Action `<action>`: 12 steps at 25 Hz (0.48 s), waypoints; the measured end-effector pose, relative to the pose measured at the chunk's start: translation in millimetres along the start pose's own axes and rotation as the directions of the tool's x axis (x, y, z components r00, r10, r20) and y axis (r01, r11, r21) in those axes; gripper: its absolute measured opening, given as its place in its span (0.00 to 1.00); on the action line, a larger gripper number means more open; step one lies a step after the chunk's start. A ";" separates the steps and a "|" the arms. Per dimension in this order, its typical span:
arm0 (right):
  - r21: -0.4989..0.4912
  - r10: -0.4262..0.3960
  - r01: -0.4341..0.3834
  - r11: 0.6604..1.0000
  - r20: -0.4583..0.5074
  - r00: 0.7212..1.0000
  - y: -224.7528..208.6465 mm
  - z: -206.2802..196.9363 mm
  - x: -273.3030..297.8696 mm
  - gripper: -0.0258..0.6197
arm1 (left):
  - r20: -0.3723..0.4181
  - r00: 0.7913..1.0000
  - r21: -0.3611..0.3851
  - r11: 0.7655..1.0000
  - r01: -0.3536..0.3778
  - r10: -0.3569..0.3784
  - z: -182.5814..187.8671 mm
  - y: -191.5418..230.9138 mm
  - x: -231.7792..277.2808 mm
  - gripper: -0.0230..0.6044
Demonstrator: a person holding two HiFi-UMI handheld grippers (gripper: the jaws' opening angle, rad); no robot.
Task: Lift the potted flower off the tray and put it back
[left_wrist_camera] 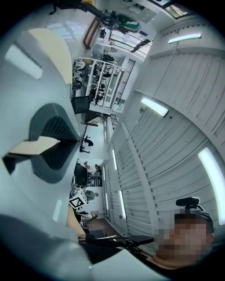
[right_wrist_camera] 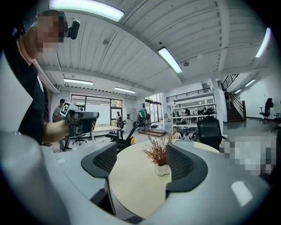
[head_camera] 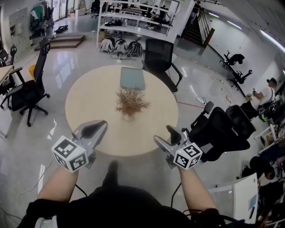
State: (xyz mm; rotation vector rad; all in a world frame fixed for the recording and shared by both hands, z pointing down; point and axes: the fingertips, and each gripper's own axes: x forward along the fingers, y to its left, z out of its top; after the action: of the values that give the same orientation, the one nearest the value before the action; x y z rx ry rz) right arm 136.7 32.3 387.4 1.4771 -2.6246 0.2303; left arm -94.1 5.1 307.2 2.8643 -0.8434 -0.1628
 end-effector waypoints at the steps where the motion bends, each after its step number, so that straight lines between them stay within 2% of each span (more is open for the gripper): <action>1: 0.006 -0.002 0.003 1.000 -0.014 1.000 -6.9 -10.4 11.7 0.63 | -0.002 1.000 -0.003 1.000 -0.003 0.003 -5.1 7.7 3.5 0.03; 7: 0.074 0.014 -0.007 0.997 -0.096 0.995 -38.8 -69.2 72.2 0.76 | -0.032 0.999 -0.024 1.000 -0.009 0.008 -29.4 44.0 26.2 0.03; 12: 0.087 0.036 -0.022 0.996 -0.165 0.986 -60.2 -105.0 116.8 0.87 | -0.057 0.998 -0.046 0.999 -0.006 0.004 -55.2 65.9 48.8 0.03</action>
State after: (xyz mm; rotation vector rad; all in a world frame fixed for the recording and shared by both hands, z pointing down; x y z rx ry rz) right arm 131.2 -76.2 515.7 1.3795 -2.5325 0.4535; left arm -80.1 -69.9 370.0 2.8094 -0.8250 -0.0989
